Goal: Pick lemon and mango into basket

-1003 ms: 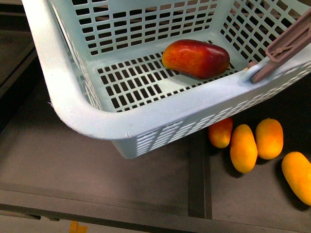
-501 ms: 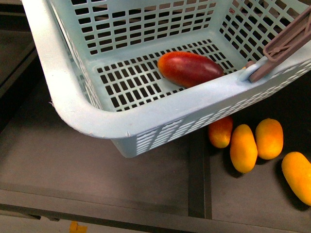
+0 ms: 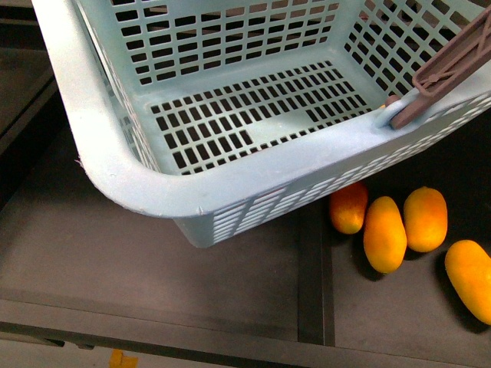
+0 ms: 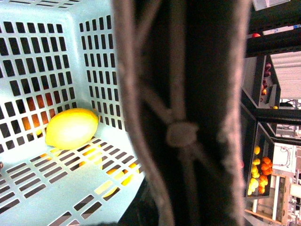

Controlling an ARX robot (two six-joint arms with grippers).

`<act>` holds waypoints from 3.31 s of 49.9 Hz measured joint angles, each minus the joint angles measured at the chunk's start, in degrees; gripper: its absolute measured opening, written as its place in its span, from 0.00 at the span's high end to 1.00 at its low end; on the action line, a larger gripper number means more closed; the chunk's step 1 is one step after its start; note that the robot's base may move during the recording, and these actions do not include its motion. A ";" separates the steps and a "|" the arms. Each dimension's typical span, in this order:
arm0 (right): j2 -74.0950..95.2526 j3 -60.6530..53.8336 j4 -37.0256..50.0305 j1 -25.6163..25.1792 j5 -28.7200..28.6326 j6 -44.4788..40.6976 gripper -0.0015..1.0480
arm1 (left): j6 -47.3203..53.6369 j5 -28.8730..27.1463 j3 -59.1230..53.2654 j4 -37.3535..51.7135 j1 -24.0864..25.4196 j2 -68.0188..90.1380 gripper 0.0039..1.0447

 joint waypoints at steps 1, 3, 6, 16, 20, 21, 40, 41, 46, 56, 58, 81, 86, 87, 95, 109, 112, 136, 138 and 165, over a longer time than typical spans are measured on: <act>-0.37 0.00 -0.42 0.00 0.00 0.00 0.98 | -0.02 0.00 0.00 0.00 0.00 0.00 0.96; -1.18 0.00 -1.20 0.00 0.02 0.00 0.98 | -0.09 0.04 0.00 0.00 0.00 0.00 0.96; -2.32 0.00 -2.29 0.00 0.00 0.00 0.98 | 0.02 0.09 0.00 0.00 0.00 0.00 0.96; -5.31 0.00 -5.31 0.00 0.00 0.00 0.98 | 0.02 0.02 0.00 0.00 0.00 0.00 0.96; -6.16 0.00 -6.14 0.00 0.00 0.00 0.98 | 0.02 0.02 0.00 0.00 0.00 0.00 0.96; -6.40 0.00 -6.40 0.00 0.00 0.00 0.98 | 0.00 0.02 0.00 0.00 0.00 0.00 0.96; -16.70 0.02 -17.03 0.00 0.02 -0.09 0.93 | -0.02 0.22 0.00 0.00 0.04 0.00 0.96; -16.70 0.02 -17.03 0.00 0.02 -0.09 0.90 | -0.02 0.22 0.00 0.00 0.04 0.00 0.96; -16.70 0.02 -17.03 0.00 0.02 -0.09 0.72 | 0.17 0.02 0.00 0.00 0.04 0.00 0.96; -16.72 0.02 -17.03 0.00 0.02 -0.09 0.45 | 0.17 0.02 0.00 0.00 0.04 0.00 0.96; -16.74 0.02 -17.03 0.00 0.02 -0.09 0.38 | 0.17 0.02 0.00 0.00 0.04 0.00 0.96; -16.79 0.02 -17.05 0.00 -0.04 -0.09 0.08 | -26.75 -33.79 0.79 0.35 5.60 4.76 0.96; -16.79 0.02 -17.05 0.00 0.00 -0.09 0.08 | -32.26 -31.45 0.98 3.10 8.15 8.52 0.96; -16.79 0.02 -17.05 0.00 0.00 -0.09 0.08 | -32.76 -31.15 1.29 3.15 8.52 9.35 0.96; -16.79 0.02 -17.05 0.00 0.00 -0.09 0.08 | -35.21 -28.33 6.03 3.10 11.39 17.42 0.96; -16.79 0.02 -17.05 0.00 0.00 -0.09 0.08 | -35.17 -27.67 14.34 0.63 14.80 27.19 0.96; -16.79 0.02 -17.05 0.00 -0.02 -0.11 0.08 | -35.47 -26.58 14.47 0.70 14.71 28.13 0.96; -16.79 0.02 -17.05 0.00 -0.02 -0.09 0.08 | -32.74 -21.68 2.32 4.68 12.17 23.82 0.75; -16.79 0.02 -17.05 0.00 -0.02 -0.09 0.08 | -32.96 -22.32 1.46 5.03 12.04 23.04 0.70; -16.81 0.02 -17.05 0.00 0.00 -0.09 0.08 | -9.75 -32.52 -29.90 34.01 10.84 -0.96 0.25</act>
